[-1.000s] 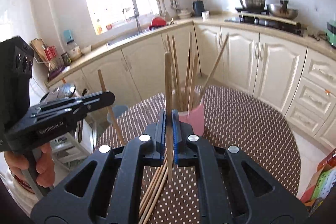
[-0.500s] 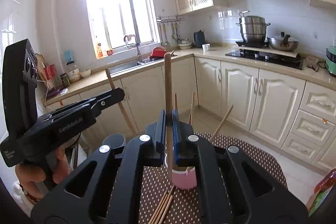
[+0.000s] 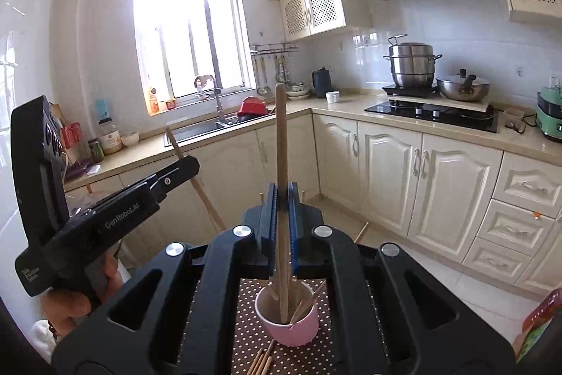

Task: Organize utensils
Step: 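Raise the left tool's chopstick upright over the pink cup while the right tool carries its chopstick there, then open the left tool dropping its chopstick into the cup while the right tool releases its own, then move both tools back down over the remaining chopsticks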

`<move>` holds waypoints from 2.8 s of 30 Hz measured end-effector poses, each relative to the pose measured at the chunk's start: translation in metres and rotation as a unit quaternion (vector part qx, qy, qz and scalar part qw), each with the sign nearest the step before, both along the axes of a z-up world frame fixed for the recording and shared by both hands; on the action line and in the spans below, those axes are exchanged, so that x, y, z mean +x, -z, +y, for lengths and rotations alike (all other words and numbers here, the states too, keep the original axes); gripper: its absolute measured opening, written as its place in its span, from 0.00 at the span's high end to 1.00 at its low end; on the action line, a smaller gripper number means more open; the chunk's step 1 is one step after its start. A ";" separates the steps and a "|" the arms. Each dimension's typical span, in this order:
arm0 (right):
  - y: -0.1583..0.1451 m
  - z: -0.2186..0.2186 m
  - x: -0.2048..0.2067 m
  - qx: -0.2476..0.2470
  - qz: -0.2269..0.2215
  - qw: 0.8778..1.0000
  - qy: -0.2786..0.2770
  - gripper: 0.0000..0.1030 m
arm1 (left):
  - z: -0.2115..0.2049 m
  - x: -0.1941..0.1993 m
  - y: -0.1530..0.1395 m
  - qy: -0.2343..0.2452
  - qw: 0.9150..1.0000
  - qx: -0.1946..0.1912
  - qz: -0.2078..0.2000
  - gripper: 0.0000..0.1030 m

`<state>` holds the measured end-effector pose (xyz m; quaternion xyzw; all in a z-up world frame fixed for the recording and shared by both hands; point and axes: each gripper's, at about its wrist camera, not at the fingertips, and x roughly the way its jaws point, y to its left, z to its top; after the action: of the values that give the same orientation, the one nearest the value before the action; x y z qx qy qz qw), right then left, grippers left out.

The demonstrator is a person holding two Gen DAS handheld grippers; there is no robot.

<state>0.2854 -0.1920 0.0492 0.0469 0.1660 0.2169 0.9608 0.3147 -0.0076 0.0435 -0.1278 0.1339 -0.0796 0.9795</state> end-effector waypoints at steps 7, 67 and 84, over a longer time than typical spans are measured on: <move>0.025 0.013 0.007 -0.023 0.018 1.000 -0.002 0.94 | 0.001 0.014 0.037 0.006 0.999 0.015 0.034 0.94; 0.057 -0.003 -0.062 -0.030 0.041 0.998 0.022 0.93 | 0.001 -0.075 0.066 0.028 0.993 0.075 0.087 0.49; 0.134 -0.006 -0.098 -0.033 0.126 0.991 0.010 0.93 | 0.001 -0.093 0.160 0.079 0.959 0.096 0.254 0.49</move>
<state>0.1878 -0.1980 -0.0849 0.0436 0.2927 0.1943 0.9353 0.2212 -0.0064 -0.1163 -0.0382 0.3948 -0.1083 0.9115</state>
